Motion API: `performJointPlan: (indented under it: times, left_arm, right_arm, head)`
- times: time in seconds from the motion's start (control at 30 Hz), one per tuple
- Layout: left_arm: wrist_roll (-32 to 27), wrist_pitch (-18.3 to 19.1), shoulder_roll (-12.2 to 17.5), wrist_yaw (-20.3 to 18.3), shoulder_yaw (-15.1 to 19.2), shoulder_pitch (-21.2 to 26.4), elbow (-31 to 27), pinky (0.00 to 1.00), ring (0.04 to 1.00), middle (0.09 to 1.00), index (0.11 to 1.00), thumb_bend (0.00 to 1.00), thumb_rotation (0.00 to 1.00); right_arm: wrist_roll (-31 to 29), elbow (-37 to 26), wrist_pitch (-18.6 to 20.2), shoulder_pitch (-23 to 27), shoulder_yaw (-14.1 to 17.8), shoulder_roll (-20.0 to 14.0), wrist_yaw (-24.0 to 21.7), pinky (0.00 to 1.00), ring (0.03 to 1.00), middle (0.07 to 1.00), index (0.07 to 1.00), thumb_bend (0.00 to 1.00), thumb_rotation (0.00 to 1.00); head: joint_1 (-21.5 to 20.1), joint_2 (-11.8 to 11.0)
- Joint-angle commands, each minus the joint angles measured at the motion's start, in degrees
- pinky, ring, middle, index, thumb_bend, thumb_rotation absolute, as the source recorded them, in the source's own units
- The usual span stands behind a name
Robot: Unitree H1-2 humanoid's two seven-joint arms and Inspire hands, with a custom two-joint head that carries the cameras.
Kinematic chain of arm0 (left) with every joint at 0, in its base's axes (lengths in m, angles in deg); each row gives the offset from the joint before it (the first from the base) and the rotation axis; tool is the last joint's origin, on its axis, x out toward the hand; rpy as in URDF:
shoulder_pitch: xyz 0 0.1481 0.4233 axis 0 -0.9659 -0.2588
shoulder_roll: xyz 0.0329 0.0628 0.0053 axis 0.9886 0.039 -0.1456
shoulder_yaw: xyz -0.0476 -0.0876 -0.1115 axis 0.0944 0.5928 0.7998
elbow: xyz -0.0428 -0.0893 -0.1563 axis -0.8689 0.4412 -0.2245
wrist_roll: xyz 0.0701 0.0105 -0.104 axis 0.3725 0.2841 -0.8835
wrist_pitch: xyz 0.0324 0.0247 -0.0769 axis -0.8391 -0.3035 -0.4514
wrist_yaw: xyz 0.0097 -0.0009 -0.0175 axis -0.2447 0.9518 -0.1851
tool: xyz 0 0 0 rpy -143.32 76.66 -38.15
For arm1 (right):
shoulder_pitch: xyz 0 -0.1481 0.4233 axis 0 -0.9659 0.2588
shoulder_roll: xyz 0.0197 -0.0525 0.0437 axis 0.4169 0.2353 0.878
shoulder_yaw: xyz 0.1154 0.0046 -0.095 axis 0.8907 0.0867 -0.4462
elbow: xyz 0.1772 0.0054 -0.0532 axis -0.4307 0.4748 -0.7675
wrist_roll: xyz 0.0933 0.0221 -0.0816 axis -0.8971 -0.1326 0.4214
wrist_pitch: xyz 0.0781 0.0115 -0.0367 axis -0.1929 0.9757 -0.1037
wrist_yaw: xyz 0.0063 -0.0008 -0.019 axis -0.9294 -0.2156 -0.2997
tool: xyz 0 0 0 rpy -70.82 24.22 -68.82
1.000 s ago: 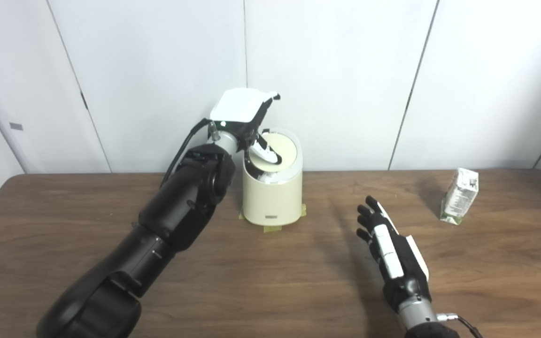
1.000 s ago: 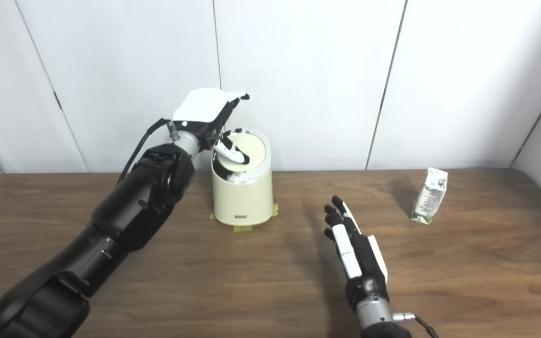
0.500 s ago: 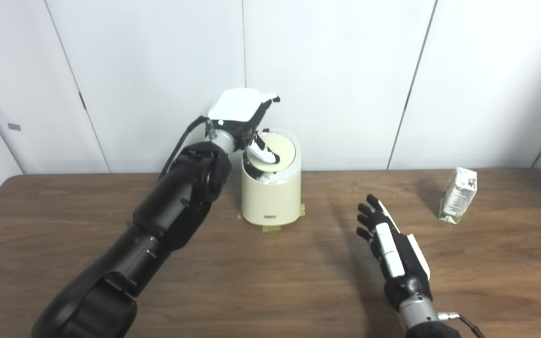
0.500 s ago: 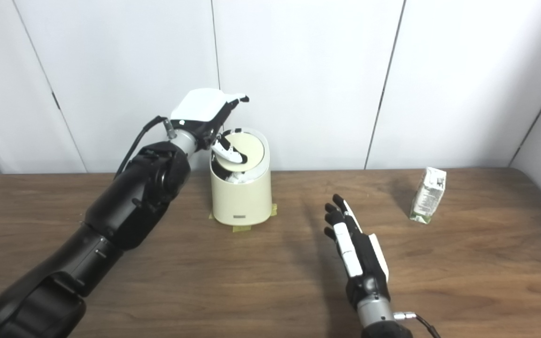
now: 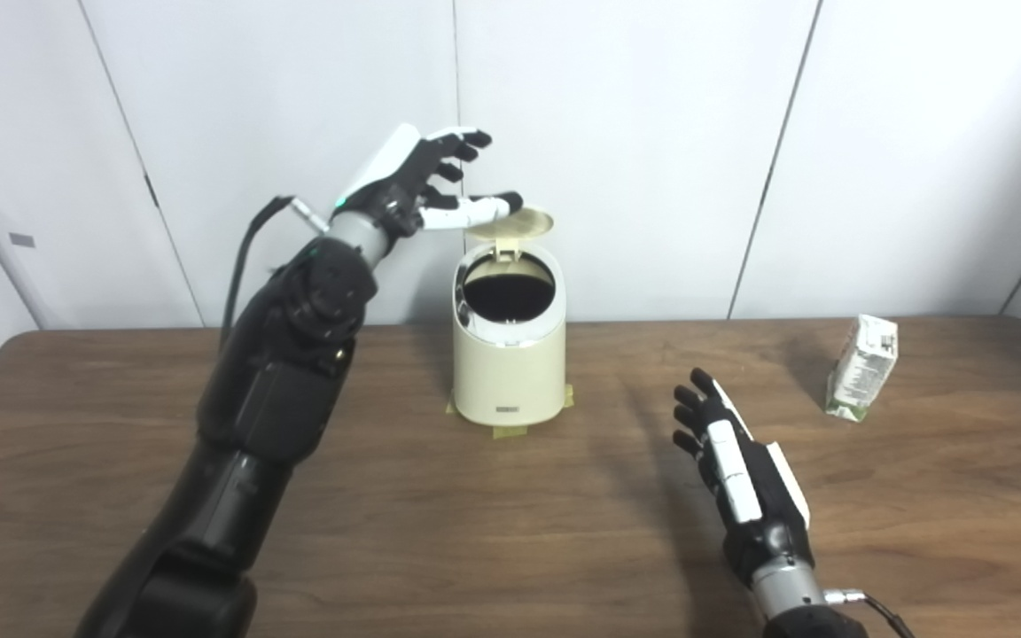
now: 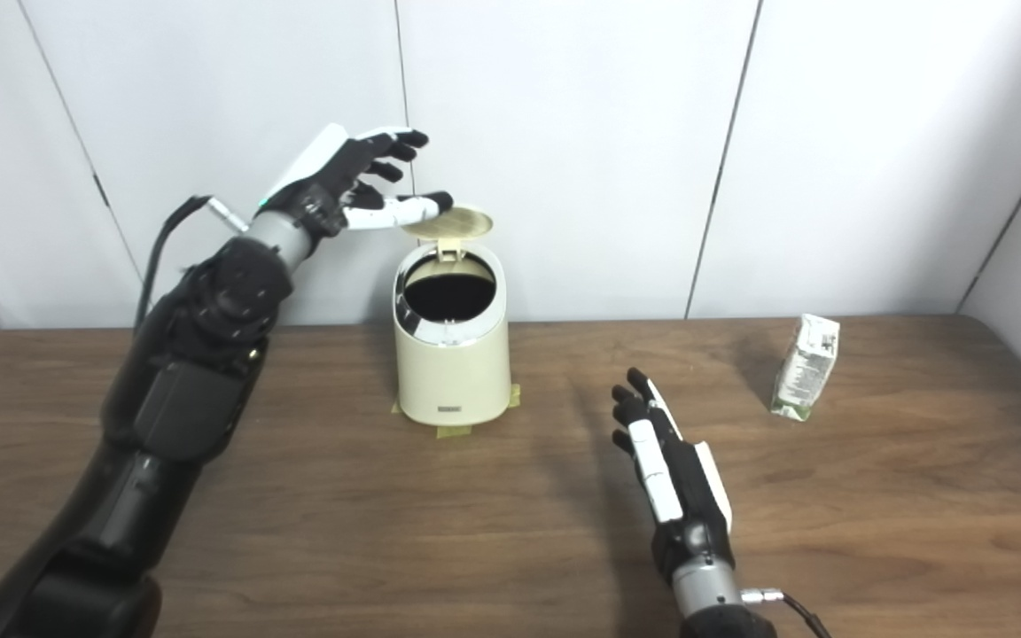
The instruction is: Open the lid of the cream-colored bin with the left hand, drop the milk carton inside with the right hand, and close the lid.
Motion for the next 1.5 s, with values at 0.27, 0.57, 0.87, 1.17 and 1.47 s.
performJointPlan:
  times: [0.27, 0.57, 0.87, 1.17, 1.47]
  left_arm:
    - [-2.01, -3.26, 0.75, 5.04, 2.12, -9.38, -8.84, 0.76, 0.845, 0.879, 0.885, 0.49, 0.65]
    - [-10.85, -3.17, -2.60, 8.25, 8.56, -18.08, -13.62, 0.82, 0.864, 0.875, 0.863, 0.45, 0.77]
    - [-18.48, -2.31, -3.69, 7.26, 10.65, -24.77, -16.92, 0.87, 0.901, 0.917, 0.908, 0.45, 0.97]
    - [-20.51, -3.60, -3.87, 7.27, 9.59, -29.11, -17.33, 0.83, 0.891, 0.919, 0.910, 0.46, 1.00]
    - [-22.81, -3.41, -3.39, 7.05, 9.66, -30.46, -17.33, 0.85, 0.893, 0.923, 0.916, 0.45, 0.99]
  right_arm:
    - [0.15, -3.46, -0.60, 1.83, -0.06, -0.92, -0.56, 0.88, 0.925, 0.919, 0.950, 0.57, 0.89]
    - [-0.04, -5.28, -0.33, 1.02, 0.17, -2.46, -1.30, 0.84, 0.909, 0.936, 0.968, 0.54, 0.59]
    - [-1.60, -5.97, -0.20, 1.59, 1.74, -2.87, -1.29, 0.82, 0.897, 0.924, 0.950, 0.59, 0.47]
    - [-1.23, -7.96, 1.55, 1.62, 3.78, -6.13, -1.50, 0.78, 0.878, 0.903, 0.931, 0.68, 0.38]
    - [0.58, -4.88, -3.84, -0.62, 8.59, -11.41, -0.44, 0.81, 0.865, 0.891, 0.910, 0.77, 0.21]
  head:
    - [-0.25, 0.22]
    - [-0.07, 0.54]
    - [-0.95, 0.79]
    - [-1.88, 0.70]
    - [-5.19, 0.51]
